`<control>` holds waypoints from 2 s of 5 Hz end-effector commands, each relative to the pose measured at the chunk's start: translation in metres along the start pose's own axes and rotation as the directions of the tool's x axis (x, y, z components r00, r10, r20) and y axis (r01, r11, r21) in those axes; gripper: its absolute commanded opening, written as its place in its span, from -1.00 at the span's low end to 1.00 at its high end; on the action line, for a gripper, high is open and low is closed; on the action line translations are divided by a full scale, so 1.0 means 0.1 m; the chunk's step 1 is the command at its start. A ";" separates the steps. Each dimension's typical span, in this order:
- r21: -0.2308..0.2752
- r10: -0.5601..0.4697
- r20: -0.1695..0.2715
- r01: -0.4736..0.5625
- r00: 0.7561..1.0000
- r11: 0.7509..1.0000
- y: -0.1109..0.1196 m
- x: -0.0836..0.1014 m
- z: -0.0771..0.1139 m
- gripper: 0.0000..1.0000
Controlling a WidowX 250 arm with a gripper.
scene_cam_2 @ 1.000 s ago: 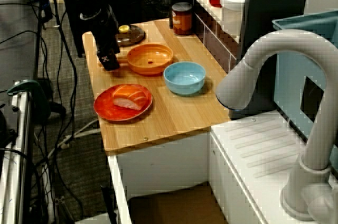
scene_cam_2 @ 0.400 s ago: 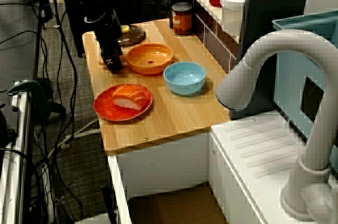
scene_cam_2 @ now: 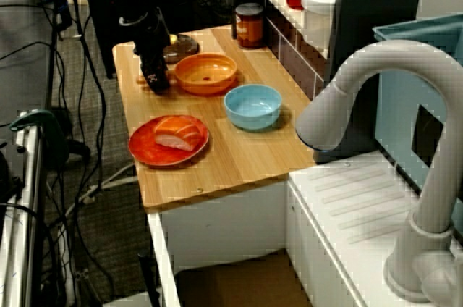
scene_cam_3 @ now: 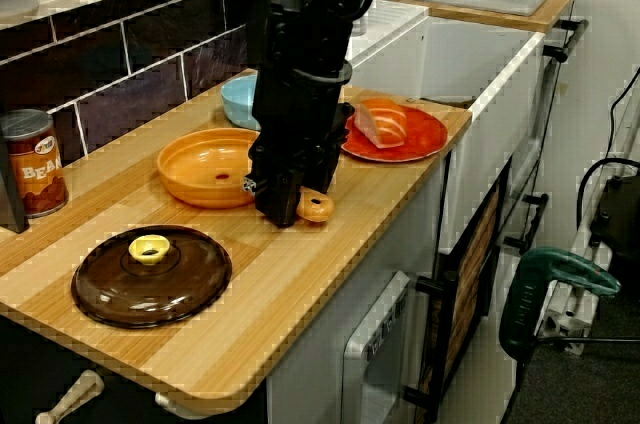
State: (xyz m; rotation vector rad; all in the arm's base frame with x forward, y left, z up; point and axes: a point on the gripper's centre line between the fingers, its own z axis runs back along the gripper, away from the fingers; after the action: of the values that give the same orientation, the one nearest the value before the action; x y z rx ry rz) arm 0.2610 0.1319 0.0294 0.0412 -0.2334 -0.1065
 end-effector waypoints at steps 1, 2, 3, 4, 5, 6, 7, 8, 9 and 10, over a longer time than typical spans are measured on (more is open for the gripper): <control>-0.025 0.019 0.052 -0.018 0.998 1.000 0.39 0.01 0.31 -1.00; 0.019 0.009 0.088 -0.011 0.996 1.000 0.42 0.01 0.43 -1.00; 0.103 0.004 0.108 -0.015 0.994 0.995 0.38 0.03 0.44 -1.00; 0.187 -0.007 0.139 -0.019 0.990 0.982 0.31 0.03 0.48 -1.00; 0.253 -0.032 0.167 -0.011 0.985 0.967 0.24 0.03 0.55 -1.00; 0.305 -0.053 0.192 -0.008 0.980 0.952 0.17 0.05 0.62 -1.00; 0.344 -0.065 0.207 -0.011 0.976 0.939 0.10 0.06 0.69 -1.00; 0.362 -0.078 0.220 -0.006 0.972 0.932 0.06 0.06 0.74 -1.00; 0.366 -0.100 0.226 0.010 0.969 0.931 0.03 0.06 0.77 -1.00; 0.390 -0.142 0.237 0.040 0.961 0.920 -0.02 0.06 0.79 -1.00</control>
State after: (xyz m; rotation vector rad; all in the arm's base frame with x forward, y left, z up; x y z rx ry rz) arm 0.2504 0.1259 0.0983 0.4101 -0.4778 -0.1598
